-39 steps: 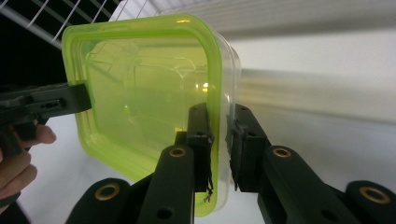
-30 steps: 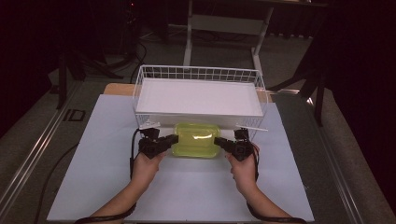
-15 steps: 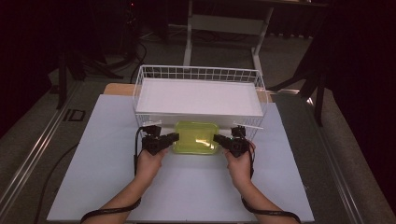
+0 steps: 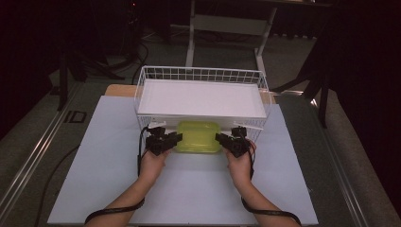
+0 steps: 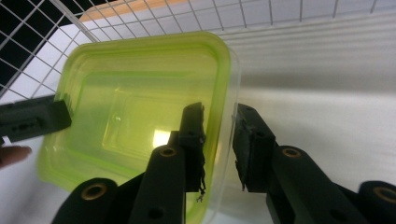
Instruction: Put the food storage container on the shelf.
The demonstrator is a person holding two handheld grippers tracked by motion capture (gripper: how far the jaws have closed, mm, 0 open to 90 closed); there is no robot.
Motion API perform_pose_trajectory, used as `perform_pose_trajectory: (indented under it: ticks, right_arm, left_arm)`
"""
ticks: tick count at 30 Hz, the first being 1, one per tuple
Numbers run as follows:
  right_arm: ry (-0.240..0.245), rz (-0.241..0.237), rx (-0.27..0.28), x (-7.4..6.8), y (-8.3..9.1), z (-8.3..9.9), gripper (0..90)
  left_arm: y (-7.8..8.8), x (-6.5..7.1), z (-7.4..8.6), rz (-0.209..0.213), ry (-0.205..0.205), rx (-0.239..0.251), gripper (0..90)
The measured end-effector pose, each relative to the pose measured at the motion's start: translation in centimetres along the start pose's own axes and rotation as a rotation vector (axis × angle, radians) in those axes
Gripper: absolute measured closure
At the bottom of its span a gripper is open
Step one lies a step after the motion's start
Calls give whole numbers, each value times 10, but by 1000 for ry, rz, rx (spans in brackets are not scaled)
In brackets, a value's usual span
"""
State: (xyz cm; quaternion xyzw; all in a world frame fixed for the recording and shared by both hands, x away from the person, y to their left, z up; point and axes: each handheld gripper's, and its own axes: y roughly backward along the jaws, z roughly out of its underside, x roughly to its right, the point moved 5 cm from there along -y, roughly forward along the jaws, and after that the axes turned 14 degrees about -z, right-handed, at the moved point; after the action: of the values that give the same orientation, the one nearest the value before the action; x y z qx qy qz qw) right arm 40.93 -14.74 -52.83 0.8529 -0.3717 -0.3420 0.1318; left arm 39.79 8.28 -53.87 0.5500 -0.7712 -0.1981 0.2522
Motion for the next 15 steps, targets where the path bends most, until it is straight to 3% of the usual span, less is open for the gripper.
perform_pose_trajectory:
  ticks: [1,3,7,10,13,14,15]
  right_arm:
    - [15,6,2,0,-1,0,711]
    - [24,10,4,1,-3,0,688]
    - [30,25,11,2,-7,0,649]
    - [75,44,14,2,-9,-1,623]
    - [111,27,16,0,-7,-3,584]
    - [111,27,16,0,-7,-3,584]
    - [118,19,28,-4,-3,-4,559]
  left_arm:
    - [-1,1,0,-6,-18,10,642]
    - [-3,0,-1,-9,-5,14,629]
    - [-7,0,-2,-42,-21,30,594]
    - [-9,-1,-2,-60,-22,48,554]
    - [-6,-2,-3,-76,-15,71,484]
    - [-6,-2,-3,-76,-15,71,453]
    - [-2,-3,-4,-49,-11,90,401]
